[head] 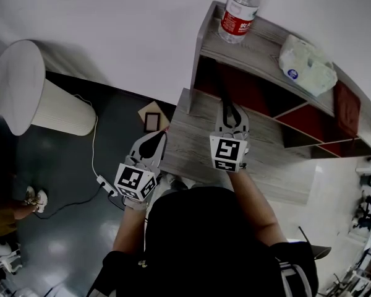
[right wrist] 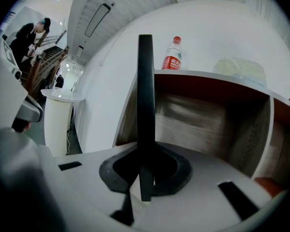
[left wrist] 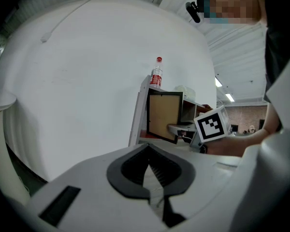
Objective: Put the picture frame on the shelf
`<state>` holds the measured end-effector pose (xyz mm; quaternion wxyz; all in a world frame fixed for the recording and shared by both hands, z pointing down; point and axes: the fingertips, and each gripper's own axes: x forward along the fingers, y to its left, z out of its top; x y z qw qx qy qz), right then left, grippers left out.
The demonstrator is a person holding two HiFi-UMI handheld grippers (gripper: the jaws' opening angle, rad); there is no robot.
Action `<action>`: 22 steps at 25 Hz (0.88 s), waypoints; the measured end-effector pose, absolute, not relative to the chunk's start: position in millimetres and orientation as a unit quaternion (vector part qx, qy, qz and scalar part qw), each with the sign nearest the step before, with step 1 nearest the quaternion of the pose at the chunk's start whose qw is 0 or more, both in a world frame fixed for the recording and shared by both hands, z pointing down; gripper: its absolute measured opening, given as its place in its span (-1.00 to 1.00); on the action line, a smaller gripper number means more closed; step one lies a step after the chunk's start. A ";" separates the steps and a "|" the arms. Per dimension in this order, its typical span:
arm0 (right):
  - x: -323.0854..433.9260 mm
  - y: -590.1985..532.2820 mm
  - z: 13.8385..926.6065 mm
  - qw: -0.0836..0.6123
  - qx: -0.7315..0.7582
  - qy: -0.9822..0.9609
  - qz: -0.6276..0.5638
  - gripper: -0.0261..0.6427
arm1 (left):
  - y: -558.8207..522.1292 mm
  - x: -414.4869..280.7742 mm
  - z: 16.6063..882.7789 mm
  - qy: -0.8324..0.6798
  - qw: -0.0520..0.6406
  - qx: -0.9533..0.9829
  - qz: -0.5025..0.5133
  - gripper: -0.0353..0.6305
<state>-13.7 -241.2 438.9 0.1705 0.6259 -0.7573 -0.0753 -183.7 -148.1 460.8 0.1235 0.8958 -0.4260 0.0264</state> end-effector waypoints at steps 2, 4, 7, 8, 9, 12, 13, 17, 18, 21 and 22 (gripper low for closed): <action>-10.7 -242.4 439.3 0.174 0.635 -0.749 -0.076 -0.86 | -147.2 -183.4 461.2 -0.429 0.124 0.895 0.026 -0.87; -11.5 -244.5 439.9 0.180 0.637 -0.746 -0.078 -0.86 | -145.9 -183.3 462.2 -0.431 0.124 0.893 0.026 -0.87; -14.7 -249.9 440.8 0.191 0.634 -0.745 -0.076 -0.86 | -143.9 -183.7 463.2 -0.435 0.126 0.891 0.026 -0.87; -15.5 -252.1 440.5 0.192 0.633 -0.747 -0.073 -0.86 | -143.5 -184.0 463.2 -0.436 0.126 0.891 0.026 -0.87; -16.5 -254.3 440.2 0.193 0.630 -0.749 -0.071 -0.85 | -143.2 -184.5 463.1 -0.437 0.127 0.890 0.026 -0.87; -23.5 -259.9 440.6 0.203 0.613 -0.760 -0.073 -0.84 | -142.5 -186.3 463.5 -0.441 0.126 0.888 0.027 -0.87; -27.1 -260.7 441.3 0.208 0.605 -0.765 -0.076 -0.84 | -142.2 -186.6 463.7 -0.441 0.126 0.888 0.027 -0.87; -41.2 -261.1 444.4 0.232 0.575 -0.779 -0.096 -0.65 | -141.6 -186.6 464.6 -0.444 0.127 0.887 0.027 -0.87; -43.9 -261.7 444.9 0.232 0.569 -0.782 -0.099 -0.60 | -141.6 -186.8 464.8 -0.445 0.128 0.886 0.028 -0.87; -47.6 -264.4 446.7 0.224 0.558 -0.793 -0.097 -0.55 | -141.8 -188.1 466.0 -0.448 0.130 0.884 0.028 -0.87; -48.2 -265.3 447.2 0.220 0.554 -0.797 -0.095 -0.54 | -141.7 -188.9 466.4 -0.449 0.130 0.883 0.029 -0.87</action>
